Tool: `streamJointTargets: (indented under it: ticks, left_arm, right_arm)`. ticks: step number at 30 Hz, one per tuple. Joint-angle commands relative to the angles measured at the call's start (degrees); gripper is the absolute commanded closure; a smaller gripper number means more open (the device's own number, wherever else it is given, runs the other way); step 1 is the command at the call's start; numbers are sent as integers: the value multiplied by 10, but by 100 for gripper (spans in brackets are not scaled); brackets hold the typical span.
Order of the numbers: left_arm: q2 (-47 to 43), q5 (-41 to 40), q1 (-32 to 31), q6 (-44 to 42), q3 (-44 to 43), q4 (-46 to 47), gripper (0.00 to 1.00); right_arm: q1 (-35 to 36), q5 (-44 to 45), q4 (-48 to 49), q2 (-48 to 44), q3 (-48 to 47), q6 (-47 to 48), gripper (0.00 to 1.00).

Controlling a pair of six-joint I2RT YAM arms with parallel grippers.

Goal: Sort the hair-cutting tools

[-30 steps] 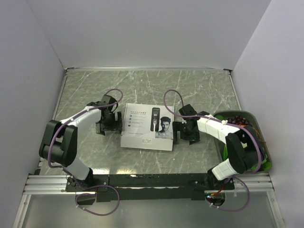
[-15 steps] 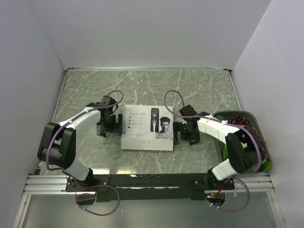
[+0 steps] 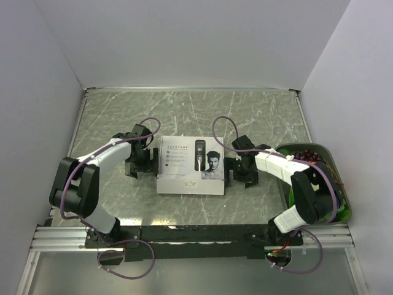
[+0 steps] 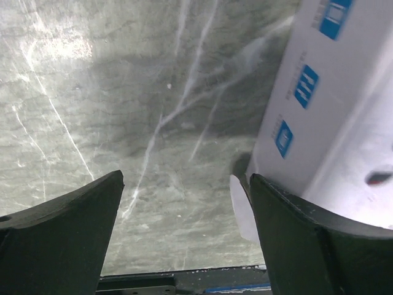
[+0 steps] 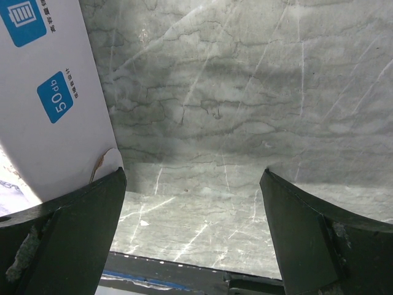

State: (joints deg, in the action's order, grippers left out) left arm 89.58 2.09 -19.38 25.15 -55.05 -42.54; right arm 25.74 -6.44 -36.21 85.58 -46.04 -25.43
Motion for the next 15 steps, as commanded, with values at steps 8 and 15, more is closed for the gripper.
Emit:
streamJointTargets:
  ticks: [8, 15]
  left_arm:
    - [91, -11, -30, -6, -103, -1, 14]
    - [92, 83, -31, -4, -64, 14, 22]
  right_arm:
    - [5, -61, 19, 19, -38, 14, 0]
    - [3, -59, 18, 11, -30, 21, 0]
